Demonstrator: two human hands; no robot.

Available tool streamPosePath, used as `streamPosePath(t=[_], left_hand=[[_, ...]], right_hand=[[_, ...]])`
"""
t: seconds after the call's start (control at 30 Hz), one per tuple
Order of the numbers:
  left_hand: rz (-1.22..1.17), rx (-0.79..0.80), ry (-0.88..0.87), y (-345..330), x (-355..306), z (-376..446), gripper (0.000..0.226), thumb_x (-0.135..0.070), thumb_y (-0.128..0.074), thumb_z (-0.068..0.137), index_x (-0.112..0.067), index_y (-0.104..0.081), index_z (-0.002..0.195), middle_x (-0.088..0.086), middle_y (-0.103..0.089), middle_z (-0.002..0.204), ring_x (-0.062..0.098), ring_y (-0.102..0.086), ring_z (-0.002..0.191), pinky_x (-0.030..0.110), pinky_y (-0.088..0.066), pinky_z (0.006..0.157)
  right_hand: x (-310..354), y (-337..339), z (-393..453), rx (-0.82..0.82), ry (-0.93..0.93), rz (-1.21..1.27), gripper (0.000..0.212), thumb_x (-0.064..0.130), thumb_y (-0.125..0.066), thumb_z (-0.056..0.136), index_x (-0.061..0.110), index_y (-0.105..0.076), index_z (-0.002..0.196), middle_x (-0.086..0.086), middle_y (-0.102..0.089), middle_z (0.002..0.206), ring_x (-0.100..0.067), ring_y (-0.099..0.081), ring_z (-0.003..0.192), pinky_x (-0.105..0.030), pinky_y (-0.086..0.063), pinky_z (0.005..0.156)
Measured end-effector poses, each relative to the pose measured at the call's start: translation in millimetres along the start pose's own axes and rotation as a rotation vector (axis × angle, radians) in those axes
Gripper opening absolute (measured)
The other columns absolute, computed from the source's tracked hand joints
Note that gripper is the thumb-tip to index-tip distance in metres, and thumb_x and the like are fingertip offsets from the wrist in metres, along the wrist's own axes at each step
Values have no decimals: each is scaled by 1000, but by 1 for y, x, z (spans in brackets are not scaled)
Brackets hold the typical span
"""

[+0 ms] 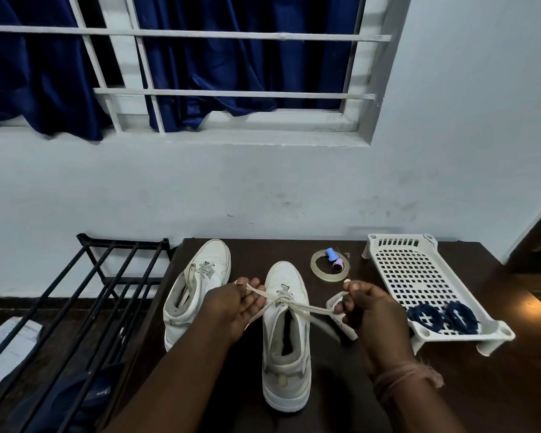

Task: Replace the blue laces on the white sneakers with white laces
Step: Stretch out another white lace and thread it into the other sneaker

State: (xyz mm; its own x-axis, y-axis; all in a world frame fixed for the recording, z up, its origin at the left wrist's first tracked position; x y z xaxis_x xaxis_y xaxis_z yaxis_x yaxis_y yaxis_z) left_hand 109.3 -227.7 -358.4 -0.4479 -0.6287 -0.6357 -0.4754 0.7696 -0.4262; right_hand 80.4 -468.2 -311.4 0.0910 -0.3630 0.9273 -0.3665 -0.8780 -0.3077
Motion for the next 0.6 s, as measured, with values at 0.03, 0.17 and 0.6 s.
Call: streamPosePath(t=[0.03,0.17,0.6], left_hand=[[-5,-16,-11,2,-1,1,18,-6,-41,108,-4,-55,98,10,-67,93,23,-65,82,31,-61,53],[-49,-59,-21,5,0,6,25,-5,-35,109,-4,-52,92,9,-62,89,22,-64,79,40,-57,76],[1115,303,-620,-33,-23,-11,47,-35,-64,78,-54,-60,121,-18,-67,124,4,-66,108,45,-50,104]], right_hand=[[1,2,-1,-14,19,-68,15,-8,-51,91,-3,-64,86,-13,-49,60,-20,-56,51,-22,-44,50],[5,4,-2,-55,79,-207,14,-11,-50,90,-14,-62,85,-15,-50,60,-16,-53,43,-16,-40,41],[4,-47,-21,241,521,-1094,24,41,-69,88,39,-66,112,27,-60,107,10,-51,101,-14,-37,91]])
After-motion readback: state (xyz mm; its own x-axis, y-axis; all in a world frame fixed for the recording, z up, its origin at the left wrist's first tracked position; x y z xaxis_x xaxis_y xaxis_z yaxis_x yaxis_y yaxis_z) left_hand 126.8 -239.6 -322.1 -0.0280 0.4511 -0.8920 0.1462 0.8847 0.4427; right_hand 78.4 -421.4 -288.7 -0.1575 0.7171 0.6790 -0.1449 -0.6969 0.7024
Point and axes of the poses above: each hand's wrist, its own z-axis towards the middle knuckle, its own y-axis out of the back of the hand, x = y × z, the point moved 8 cm from there along z, towards the middle knuckle
